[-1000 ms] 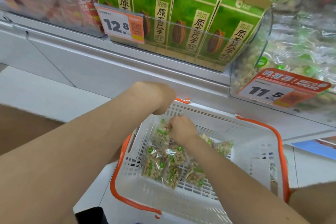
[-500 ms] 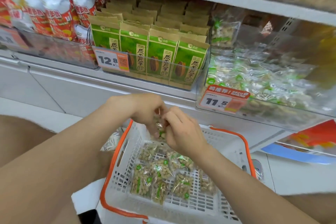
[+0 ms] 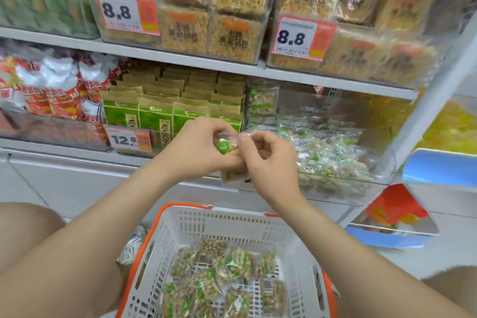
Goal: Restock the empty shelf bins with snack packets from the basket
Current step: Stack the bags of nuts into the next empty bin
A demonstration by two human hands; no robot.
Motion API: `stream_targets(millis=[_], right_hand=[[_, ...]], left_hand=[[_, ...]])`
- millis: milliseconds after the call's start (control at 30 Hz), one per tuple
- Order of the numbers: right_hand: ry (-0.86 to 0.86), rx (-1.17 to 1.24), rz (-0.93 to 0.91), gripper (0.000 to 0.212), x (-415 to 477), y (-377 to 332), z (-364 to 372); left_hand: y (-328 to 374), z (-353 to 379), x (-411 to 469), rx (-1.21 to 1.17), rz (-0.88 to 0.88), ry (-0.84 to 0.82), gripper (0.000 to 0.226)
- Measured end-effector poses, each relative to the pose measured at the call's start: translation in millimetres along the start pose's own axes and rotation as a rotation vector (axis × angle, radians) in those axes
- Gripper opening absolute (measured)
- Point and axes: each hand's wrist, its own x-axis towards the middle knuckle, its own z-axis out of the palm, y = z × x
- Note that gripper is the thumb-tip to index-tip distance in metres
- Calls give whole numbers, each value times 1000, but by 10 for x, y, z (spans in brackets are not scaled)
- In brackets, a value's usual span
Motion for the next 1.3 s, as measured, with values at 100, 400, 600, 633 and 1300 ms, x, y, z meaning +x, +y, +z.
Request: stream_targets(millis=[100,400,600,633,1300], right_hand=[[46,-35,14,25,236,-66,-141],[-322,70,229,41,737,-138,-425],[-200,40,384,53,963,-34,-450],[-164,44,425,51,1014,-10,-442],[-8,-382,270,8,1532,476,-384]], left_hand=[[102,81,123,-102,-53,97,50],[293,255,439,-24,-141,246,87],[288,419,632,34,-152,297,86],[290,446,645,74,-152,278,83],[12,513,574,891,-22,-155,58]])
